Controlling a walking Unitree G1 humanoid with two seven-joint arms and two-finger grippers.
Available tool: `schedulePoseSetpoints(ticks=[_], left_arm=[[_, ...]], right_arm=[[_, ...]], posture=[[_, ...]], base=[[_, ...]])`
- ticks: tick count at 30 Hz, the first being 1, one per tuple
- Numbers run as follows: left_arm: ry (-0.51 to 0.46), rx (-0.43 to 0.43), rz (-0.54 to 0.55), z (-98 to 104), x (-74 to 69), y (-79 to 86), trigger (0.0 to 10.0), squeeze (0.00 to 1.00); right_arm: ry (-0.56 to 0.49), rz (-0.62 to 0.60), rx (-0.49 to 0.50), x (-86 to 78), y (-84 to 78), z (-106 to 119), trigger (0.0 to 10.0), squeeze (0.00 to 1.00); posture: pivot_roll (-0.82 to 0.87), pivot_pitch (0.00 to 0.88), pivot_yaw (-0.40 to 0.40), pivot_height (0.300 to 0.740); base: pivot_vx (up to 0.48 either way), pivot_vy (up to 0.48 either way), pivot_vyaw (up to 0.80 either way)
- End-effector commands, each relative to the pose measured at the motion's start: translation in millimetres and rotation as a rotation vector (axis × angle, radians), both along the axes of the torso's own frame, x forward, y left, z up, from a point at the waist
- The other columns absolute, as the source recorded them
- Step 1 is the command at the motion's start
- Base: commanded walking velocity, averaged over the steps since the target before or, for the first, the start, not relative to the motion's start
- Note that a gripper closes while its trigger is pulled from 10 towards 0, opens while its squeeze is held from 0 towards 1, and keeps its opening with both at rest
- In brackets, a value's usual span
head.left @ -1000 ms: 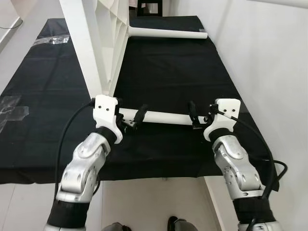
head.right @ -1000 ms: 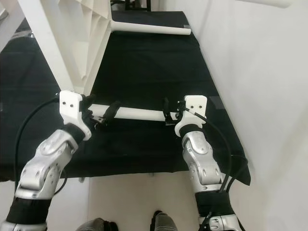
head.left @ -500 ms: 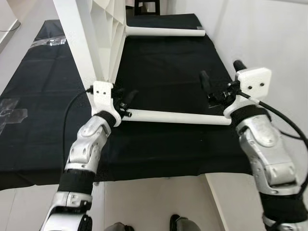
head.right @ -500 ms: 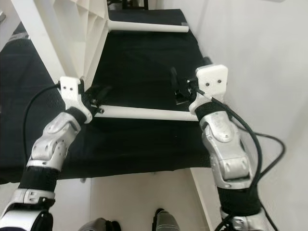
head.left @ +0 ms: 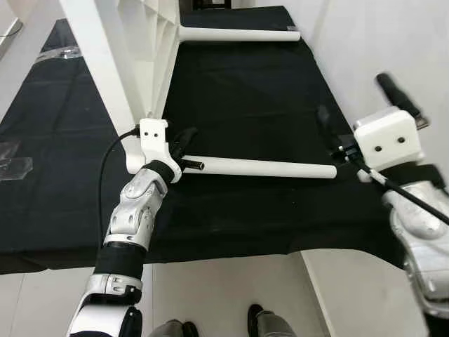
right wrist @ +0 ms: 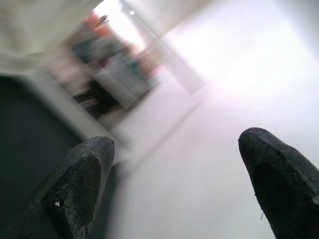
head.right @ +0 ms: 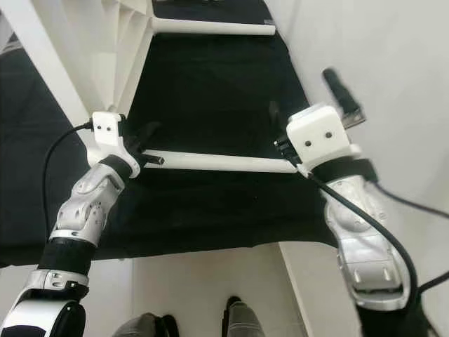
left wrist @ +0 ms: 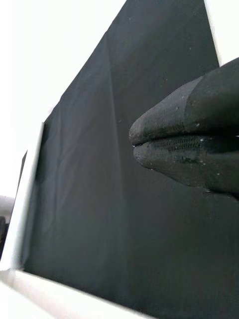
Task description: Building children table
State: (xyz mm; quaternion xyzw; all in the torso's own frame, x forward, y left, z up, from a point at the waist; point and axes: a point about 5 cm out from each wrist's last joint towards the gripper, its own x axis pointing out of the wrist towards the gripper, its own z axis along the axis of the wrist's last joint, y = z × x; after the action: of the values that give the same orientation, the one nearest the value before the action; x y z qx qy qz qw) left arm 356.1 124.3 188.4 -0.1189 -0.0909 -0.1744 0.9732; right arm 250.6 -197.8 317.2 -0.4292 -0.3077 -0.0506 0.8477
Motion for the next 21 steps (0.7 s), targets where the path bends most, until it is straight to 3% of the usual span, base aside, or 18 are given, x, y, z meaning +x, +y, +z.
schedulePoseSetpoints(ticks=[1, 3, 4, 5, 21], left_arm=[[0.010, -0.018, 0.000, -4.1, -0.5, -3.1, 0.0, 0.00], [0.011, -0.020, -0.003, -4.2, -0.6, -5.3, 0.0, 0.00], [0.012, -0.020, -0.006, -4.5, -0.7, -7.1, 1.8, 0.00], [0.018, -0.018, -0.004, -6.2, -1.0, -9.2, 10.0, 0.00], [0.002, 0.049, 0.092, -10.2, -11.8, -13.8, 10.0, 0.00]], right_arm=[[-0.107, 0.011, -0.074, -11.8, 10.2, 15.5, 10.0, 0.00], [-0.130, 0.018, -0.094, -14.0, 13.2, 20.9, 10.0, 0.00], [-0.145, 0.023, -0.108, -15.4, 15.4, 24.5, 10.0, 0.00], [-0.157, 0.027, -0.126, -17.0, 17.3, 26.9, 10.0, 0.00], [-0.257, -0.035, -0.226, -18.7, 16.0, 47.2, 10.0, 0.00]], posture=[[-0.13, 0.223, 0.008, 0.740], [-0.13, 0.221, 0.009, 0.740], [-0.13, 0.219, 0.010, 0.740], [-0.14, 0.213, 0.014, 0.740], [-0.14, 0.204, 0.030, 0.740]], base=[[0.000, 0.000, 0.00], [0.000, 0.000, 0.00], [0.000, 0.000, 0.00], [0.000, 0.000, 0.00], [0.000, 0.000, 0.00]])
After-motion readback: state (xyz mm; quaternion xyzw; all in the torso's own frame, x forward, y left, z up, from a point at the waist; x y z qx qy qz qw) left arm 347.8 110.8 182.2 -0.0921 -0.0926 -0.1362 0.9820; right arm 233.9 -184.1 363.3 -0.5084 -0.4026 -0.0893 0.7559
